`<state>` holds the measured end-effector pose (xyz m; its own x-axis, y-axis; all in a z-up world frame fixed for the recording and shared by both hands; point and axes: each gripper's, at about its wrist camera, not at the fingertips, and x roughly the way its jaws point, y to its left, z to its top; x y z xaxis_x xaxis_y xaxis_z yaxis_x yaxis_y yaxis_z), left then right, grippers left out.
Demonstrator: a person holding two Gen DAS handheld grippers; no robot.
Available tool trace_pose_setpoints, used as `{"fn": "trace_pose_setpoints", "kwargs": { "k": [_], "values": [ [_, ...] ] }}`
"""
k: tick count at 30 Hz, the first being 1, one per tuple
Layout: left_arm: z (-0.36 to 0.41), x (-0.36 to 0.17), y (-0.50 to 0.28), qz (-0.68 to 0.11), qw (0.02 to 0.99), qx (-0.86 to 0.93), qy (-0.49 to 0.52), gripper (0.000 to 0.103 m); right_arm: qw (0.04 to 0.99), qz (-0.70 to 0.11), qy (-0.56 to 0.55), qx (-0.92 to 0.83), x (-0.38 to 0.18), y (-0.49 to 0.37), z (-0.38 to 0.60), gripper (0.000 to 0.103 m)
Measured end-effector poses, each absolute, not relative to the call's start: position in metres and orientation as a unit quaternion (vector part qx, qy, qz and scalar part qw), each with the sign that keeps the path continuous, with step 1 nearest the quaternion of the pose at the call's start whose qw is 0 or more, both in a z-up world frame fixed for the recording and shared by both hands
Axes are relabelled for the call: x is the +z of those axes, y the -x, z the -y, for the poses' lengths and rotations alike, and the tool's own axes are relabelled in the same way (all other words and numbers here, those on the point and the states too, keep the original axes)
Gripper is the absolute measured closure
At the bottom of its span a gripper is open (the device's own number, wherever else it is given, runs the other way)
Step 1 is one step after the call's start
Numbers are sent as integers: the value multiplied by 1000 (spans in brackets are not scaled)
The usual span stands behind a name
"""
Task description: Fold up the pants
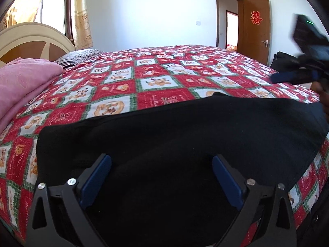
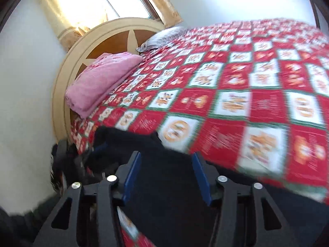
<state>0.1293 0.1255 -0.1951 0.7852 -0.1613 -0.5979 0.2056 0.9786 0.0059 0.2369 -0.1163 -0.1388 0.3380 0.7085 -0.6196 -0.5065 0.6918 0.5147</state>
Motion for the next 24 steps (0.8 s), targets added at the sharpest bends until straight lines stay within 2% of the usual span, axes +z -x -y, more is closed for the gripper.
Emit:
{"fn": "trace_pose_setpoints", "kwargs": {
  "k": [7,9,11,12,13,20,24],
  "values": [
    [-126,-198,-127,-300,948,-102,-33,0,742,-521,-191,376,-186,-289,62,59],
    [-125,-198,-126,-299,948,-99,-35,0,734,-533,-196,372,-195,-293,56,66],
    [-125,-198,-126,-298,949,-99,-35,0,723,-541,-203,378,-202,-293,52,85],
    [-125,-198,-126,-298,949,-99,-35,0,723,-541,-205,378,-203,-292,52,88],
    [-125,-198,-126,-299,949,-99,-35,0,725,-538,-206,377,-202,-291,52,97],
    [-125,-199,-126,-298,949,-97,-34,0,760,-491,-198,378,-172,-284,55,100],
    [-125,-199,-125,-296,950,-98,-34,0,773,-506,-169,343,-186,-291,50,100]
  ]
}}
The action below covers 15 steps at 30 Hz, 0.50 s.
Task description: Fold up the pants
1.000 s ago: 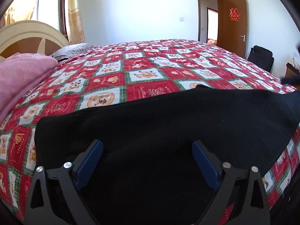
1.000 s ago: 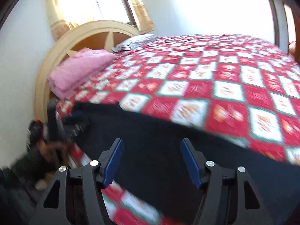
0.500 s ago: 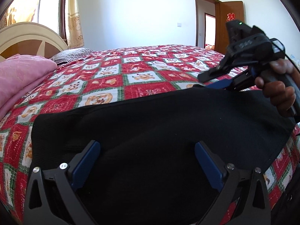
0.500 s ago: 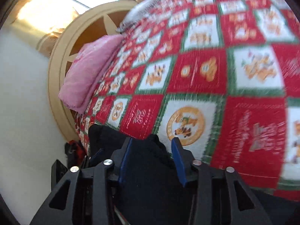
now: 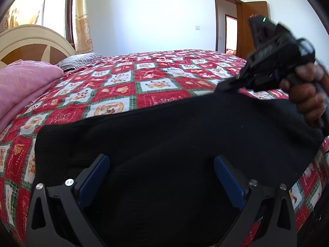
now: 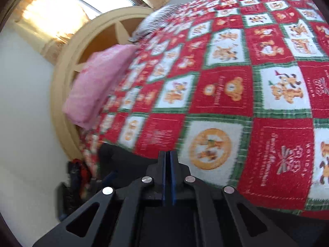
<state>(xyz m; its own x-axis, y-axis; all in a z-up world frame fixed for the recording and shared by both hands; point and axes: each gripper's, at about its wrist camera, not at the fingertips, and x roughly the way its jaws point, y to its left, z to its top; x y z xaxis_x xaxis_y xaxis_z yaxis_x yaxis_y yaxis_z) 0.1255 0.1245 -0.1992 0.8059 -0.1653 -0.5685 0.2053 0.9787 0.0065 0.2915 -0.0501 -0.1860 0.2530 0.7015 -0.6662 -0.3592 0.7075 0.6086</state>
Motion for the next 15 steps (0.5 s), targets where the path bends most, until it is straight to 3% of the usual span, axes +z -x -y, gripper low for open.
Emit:
{"fn": "trace_pose_setpoints", "kwargs": {
  "k": [10,13,15],
  "values": [
    [-124,-198,-125,-294,950,-96,-32,0,779,-508,-150,336,-203,-297,50,99],
    [-124,-193,-124,-298,951,-81,-33,0,784,-506,-144,329,-198,-292,55,86],
    [-123,-186,-119,-287,954,-75,-31,0,804,-493,-120,311,-189,-283,62,71]
  ]
}}
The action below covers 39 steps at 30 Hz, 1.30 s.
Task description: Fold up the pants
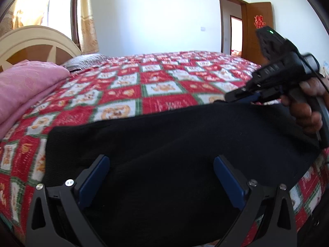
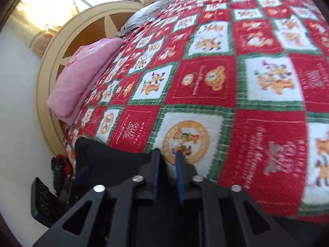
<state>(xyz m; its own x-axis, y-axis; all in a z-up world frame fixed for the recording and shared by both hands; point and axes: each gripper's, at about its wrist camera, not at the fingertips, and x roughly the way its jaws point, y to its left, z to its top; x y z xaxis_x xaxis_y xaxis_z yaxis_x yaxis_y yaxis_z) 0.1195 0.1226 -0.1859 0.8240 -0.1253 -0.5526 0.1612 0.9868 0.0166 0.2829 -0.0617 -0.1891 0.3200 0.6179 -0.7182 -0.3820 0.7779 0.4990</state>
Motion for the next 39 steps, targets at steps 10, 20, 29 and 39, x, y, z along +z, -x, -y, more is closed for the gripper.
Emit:
{"fn": "trace_pose_setpoints", "kwargs": {
  "k": [10,20,29,39],
  "values": [
    [-90,-189,-115,-303,945,-104,-68,0,850,-462,-100,233,-154,-195,197,49],
    [-79,-187,-118,-315,942,-94,-67,0,858,-454,-211,113,-185,-166,373,45],
    [-75,-174,-113,-312,944,-79,-73,0,911,-366,-174,75,-106,-120,452,45],
    [-78,-189,-117,-334,939,-59,-59,0,896,-366,-250,-38,-114,-103,604,53]
  ]
}}
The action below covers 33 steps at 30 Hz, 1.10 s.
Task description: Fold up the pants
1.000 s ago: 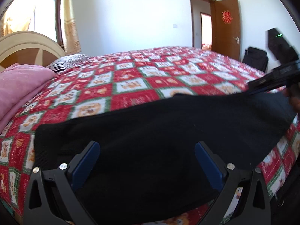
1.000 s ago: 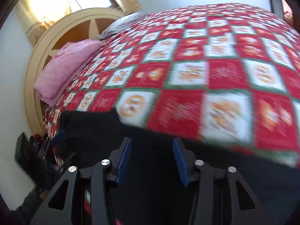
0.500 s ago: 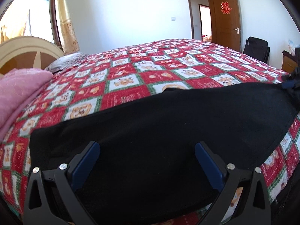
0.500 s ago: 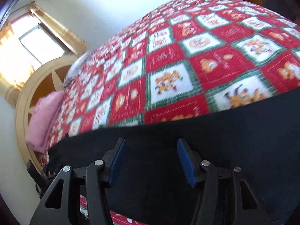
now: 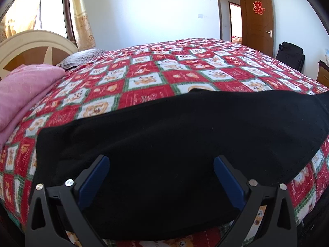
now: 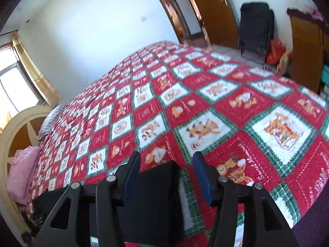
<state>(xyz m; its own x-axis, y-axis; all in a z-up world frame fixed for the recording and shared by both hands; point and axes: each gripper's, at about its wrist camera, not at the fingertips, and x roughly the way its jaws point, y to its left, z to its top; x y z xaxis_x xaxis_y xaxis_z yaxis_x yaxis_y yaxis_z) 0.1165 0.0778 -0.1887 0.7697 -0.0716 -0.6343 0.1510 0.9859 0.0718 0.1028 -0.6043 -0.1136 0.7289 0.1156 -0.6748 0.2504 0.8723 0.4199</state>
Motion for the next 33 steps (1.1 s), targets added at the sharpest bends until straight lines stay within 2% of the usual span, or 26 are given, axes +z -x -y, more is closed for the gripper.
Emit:
{"fn": "trace_pose_setpoints", "kwargs": {
  "k": [4,6,7,10,13,18,21,22,23,24,25,33],
  "values": [
    [-79,-189,-116,-335,939,-58,-46,0,882,-391,-262,17,-131,-115,601,60],
    [-79,-189,-116,-335,939,-57,-46,0,886,-394,-245,6,-133,-115,595,77],
    [-79,-189,-116,-335,939,-58,-45,0,888,-392,-238,-4,-133,-115,595,96],
    [-80,-190,-116,-335,940,-59,-41,0,896,-369,-245,-5,-130,-110,593,100],
    [-81,-191,-116,-334,940,-59,-37,0,907,-349,-237,-12,-123,-107,593,101],
    [-81,-192,-116,-333,940,-59,-32,0,898,-374,-228,-31,-143,-118,594,101],
    [-81,-191,-116,-336,939,-60,-34,0,891,-388,-233,-27,-143,-116,597,99],
    [-81,-190,-116,-337,939,-60,-34,0,890,-394,-225,-39,-140,-114,598,89],
    [-81,-190,-116,-337,939,-60,-35,0,890,-397,-220,-51,-137,-111,599,64],
    [-81,-188,-116,-337,939,-59,-38,0,891,-394,-222,-46,-134,-107,599,54],
    [-80,-187,-116,-335,940,-57,-41,0,892,-389,-229,-39,-130,-101,600,49],
    [-91,-178,-117,-320,946,-43,-43,0,879,-397,-263,-10,-125,-60,598,50]
  ]
}}
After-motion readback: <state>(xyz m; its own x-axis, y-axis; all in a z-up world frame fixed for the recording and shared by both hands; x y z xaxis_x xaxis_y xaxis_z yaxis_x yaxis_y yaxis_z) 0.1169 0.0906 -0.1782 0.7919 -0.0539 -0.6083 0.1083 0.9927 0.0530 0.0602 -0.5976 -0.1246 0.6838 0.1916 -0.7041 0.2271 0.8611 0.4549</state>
